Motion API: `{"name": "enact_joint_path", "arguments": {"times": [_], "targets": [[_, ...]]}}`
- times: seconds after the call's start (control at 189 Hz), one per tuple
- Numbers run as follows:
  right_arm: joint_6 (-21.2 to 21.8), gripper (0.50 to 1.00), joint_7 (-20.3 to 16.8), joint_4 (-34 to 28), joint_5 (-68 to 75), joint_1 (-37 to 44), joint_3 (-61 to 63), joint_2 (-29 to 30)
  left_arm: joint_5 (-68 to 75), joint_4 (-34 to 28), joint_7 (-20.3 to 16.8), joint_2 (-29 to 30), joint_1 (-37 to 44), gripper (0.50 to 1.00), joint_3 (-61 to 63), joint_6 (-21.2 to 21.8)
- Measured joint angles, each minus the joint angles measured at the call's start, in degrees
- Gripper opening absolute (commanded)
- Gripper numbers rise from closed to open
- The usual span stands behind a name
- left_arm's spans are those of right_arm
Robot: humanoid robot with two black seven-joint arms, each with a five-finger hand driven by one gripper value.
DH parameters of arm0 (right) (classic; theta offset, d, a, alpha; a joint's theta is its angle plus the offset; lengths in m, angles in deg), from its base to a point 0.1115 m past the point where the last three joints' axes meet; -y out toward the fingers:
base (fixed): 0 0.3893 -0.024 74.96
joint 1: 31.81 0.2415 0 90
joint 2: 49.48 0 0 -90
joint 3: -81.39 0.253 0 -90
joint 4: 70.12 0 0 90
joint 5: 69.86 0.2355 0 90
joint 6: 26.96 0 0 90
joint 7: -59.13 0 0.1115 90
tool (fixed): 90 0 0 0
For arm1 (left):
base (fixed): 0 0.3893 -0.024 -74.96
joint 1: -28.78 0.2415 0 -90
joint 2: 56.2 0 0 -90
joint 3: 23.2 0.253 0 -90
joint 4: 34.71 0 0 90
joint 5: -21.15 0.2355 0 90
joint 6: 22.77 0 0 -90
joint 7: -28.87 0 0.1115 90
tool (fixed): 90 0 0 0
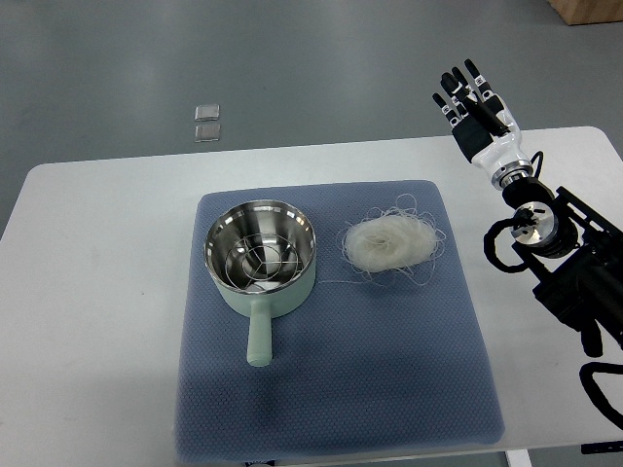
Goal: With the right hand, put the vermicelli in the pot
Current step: 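Raise the right hand from its rest pose above the table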
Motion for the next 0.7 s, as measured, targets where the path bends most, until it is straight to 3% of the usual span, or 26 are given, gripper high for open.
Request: {"name": "enact_joint_path", "arguments": {"times": [0.502, 0.697], "targets": [[2.0, 0.987, -0.2, -0.4, -1.4, 0.9, -0.5, -0.8, 0.0, -0.1, 0.0, 0.0, 0.0, 1.0, 0.3, 0.0], [4.8, 0.987, -0.6, -2.4, -13.1, 5.2, -6.5, -5.7, 0.0, 0.0, 0.0, 0.0, 0.0, 1.0, 0.2, 0.0]]}}
